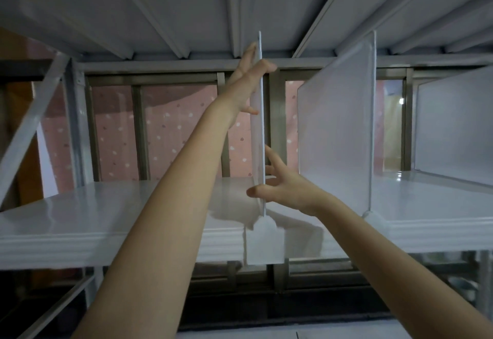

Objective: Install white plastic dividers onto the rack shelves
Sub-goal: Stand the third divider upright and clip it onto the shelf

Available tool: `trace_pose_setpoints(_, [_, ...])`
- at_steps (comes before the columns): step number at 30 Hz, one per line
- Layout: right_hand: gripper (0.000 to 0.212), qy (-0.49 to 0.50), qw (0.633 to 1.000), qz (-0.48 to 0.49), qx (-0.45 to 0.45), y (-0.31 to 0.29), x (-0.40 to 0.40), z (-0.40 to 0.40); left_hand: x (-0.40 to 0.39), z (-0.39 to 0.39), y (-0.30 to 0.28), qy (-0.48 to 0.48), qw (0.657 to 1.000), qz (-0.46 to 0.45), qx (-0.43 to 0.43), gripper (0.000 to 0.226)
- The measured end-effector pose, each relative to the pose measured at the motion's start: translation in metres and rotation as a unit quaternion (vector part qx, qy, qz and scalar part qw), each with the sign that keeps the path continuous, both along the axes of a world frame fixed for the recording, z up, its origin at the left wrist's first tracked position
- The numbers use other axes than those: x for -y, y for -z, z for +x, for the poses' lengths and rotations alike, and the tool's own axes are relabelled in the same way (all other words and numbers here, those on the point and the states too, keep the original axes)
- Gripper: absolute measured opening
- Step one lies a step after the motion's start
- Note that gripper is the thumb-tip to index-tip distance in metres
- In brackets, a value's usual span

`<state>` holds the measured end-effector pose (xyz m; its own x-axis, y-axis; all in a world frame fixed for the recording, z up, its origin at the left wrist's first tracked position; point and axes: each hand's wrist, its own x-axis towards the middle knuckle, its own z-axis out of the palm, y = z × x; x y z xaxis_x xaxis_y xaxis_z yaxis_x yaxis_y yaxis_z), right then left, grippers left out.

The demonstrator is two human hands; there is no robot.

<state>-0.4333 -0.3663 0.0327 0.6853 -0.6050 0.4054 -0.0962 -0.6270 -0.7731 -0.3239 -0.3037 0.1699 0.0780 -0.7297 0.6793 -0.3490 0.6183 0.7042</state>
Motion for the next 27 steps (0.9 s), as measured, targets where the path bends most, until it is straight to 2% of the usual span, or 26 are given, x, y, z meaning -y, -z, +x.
trace_pose_setpoints(4, [0.105, 0.014, 1.000, -0.009, 0.006, 0.006, -0.009, -0.002, -0.007, 0.000, 0.025, 0.004, 1.000, -0.006, 0.001, 0.067])
trace_pose_setpoints(10, [0.106, 0.007, 0.998, -0.038, -0.056, 0.025, -0.022, -0.021, -0.019, 0.023, 0.083, 0.031, 0.997, 0.031, 0.057, 0.061])
trace_pose_setpoints(13, [0.102, 0.014, 0.994, -0.089, -0.065, 0.040, -0.032, -0.034, -0.030, 0.029, 0.116, 0.068, 0.995, 0.049, 0.061, 0.052])
trace_pose_setpoints(16, [0.106, 0.029, 0.983, -0.156, -0.091, 0.052, -0.041, -0.041, -0.041, 0.029, 0.144, 0.078, 0.990, 0.070, 0.091, 0.059])
trace_pose_setpoints(19, [0.109, 0.099, 0.938, -0.294, -0.156, 0.063, -0.044, -0.047, -0.047, 0.031, 0.166, 0.037, 0.979, 0.098, 0.177, 0.072])
trace_pose_setpoints(22, [0.103, 0.153, 0.881, -0.414, -0.170, 0.072, -0.045, -0.050, -0.054, 0.033, 0.182, -0.041, 0.954, 0.101, 0.279, 0.087])
trace_pose_setpoints(25, [0.097, 0.188, 0.827, -0.511, -0.143, 0.082, -0.040, -0.050, -0.061, 0.031, 0.193, -0.122, 0.917, 0.063, 0.374, 0.084])
trace_pose_setpoints(27, [0.092, 0.208, 0.804, -0.543, -0.122, 0.086, -0.036, -0.050, -0.063, 0.028, 0.199, -0.167, 0.893, 0.031, 0.416, 0.076])
